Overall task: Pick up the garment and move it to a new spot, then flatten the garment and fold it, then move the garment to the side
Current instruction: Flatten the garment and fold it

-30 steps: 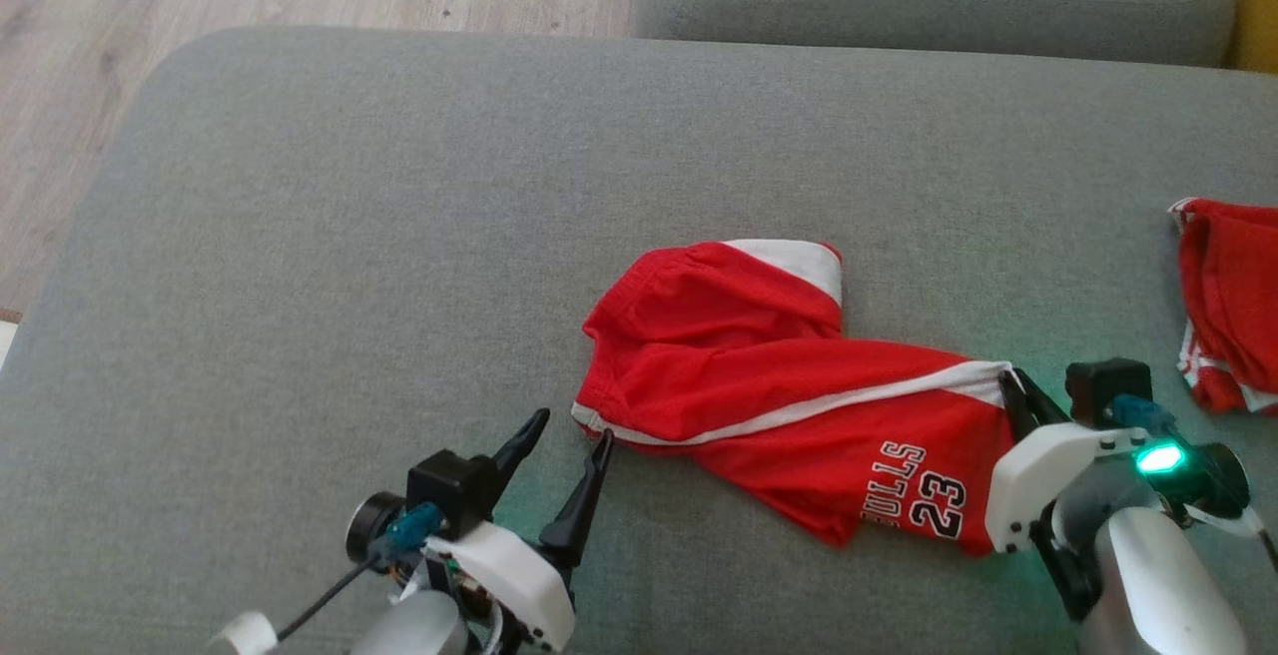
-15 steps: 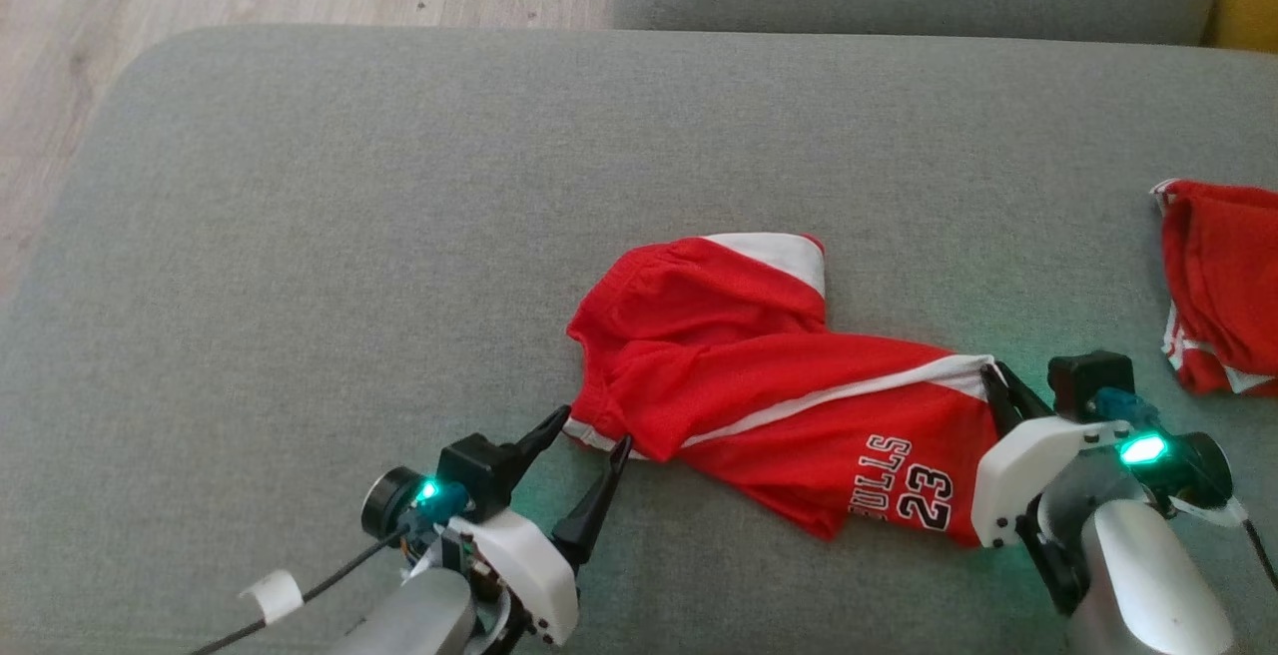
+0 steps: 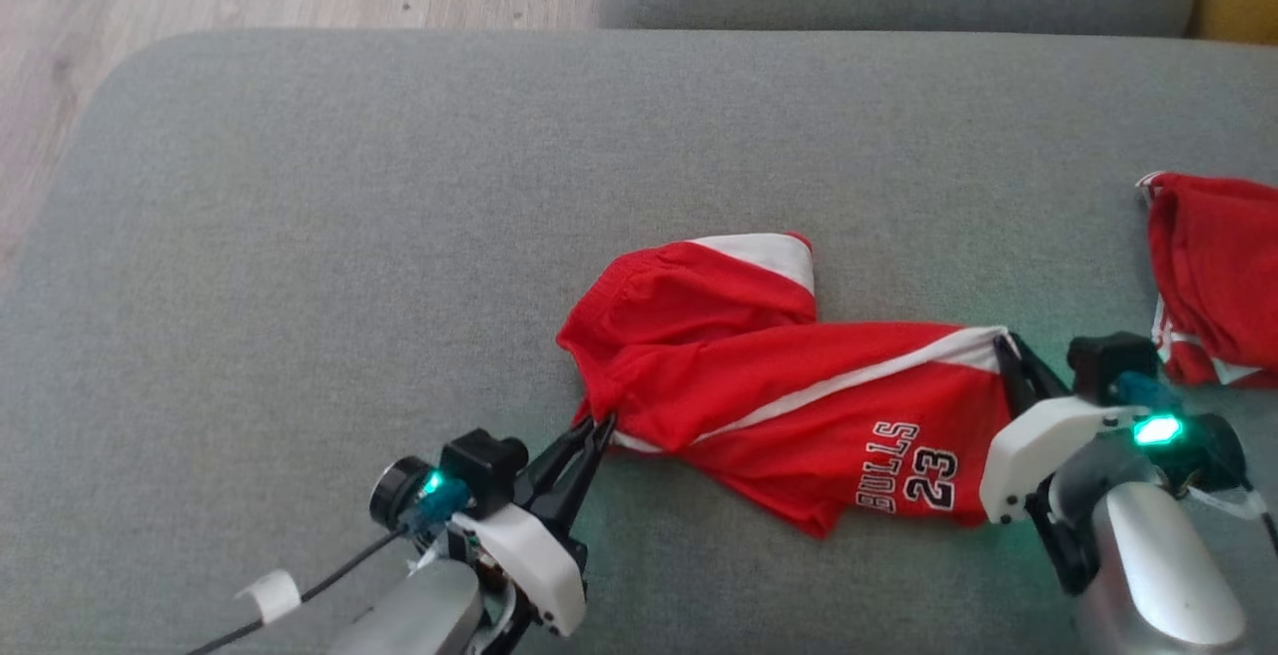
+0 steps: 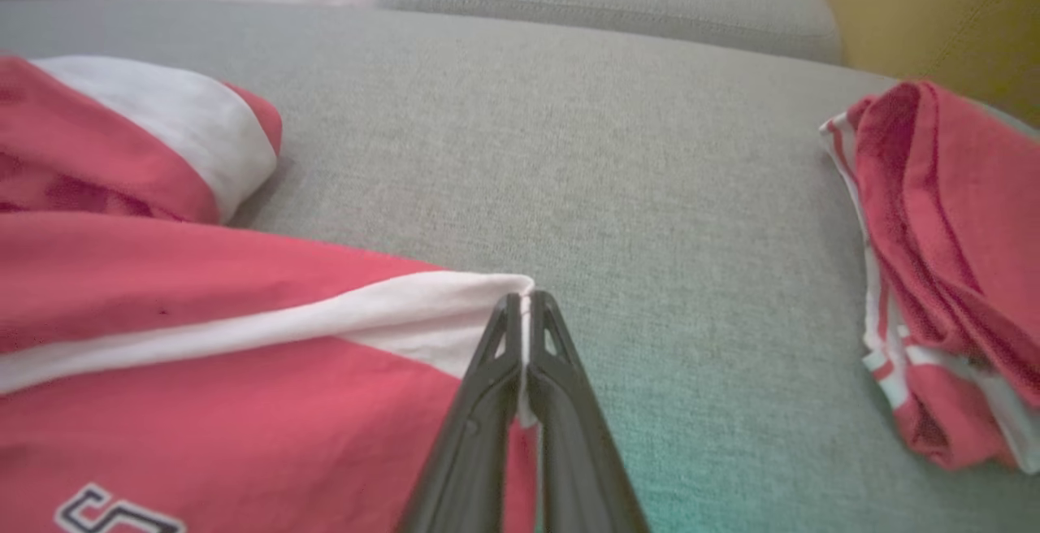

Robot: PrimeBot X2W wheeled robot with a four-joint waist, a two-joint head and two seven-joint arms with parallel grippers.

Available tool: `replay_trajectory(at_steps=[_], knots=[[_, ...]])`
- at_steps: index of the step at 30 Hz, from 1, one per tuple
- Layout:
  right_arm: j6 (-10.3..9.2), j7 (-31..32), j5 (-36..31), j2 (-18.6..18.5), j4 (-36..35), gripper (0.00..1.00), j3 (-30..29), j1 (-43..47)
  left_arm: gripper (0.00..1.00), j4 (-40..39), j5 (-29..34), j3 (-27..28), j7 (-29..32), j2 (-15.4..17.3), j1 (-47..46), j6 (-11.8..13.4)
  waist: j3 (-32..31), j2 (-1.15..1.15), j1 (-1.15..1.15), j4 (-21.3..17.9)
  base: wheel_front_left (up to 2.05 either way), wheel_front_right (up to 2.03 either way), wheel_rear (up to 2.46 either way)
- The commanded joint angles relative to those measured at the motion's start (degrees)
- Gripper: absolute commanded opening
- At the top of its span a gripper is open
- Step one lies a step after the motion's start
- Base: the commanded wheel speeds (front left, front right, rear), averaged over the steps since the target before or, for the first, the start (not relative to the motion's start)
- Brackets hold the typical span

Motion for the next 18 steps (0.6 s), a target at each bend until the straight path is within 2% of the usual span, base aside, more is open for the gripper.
replay_trajectory(at_steps=[1,9,14,18], knots=[[0.37,-1.2,0.5,-0.4,-2.7,0.00,0.7,-2.8,0.00,-2.2,-0.5,2.6,-1.0,1.2,-3.3,0.1,-0.6,0.00,0.00,0.0,0.00,0.00,0.00],[0.37,-3.3,3.9,-0.6,-11.3,0.00,0.5,-0.8,0.00,-12.1,-0.1,8.2,-2.2,4.7,-3.9,1.9,-5.7,0.00,0.00,-0.2,0.00,0.00,0.00],[0.37,-2.5,5.4,-1.0,-22.6,0.00,0.1,1.4,0.00,-22.6,-0.3,12.2,-2.1,8.3,-4.8,3.4,-8.4,0.00,0.00,-0.7,0.00,0.00,0.00],[0.37,-0.6,6.1,-0.8,-32.9,0.00,-0.5,3.2,0.00,-31.2,0.1,14.5,0.2,11.9,-6.9,4.9,-9.9,0.00,0.00,-1.3,0.00,0.00,0.00]])
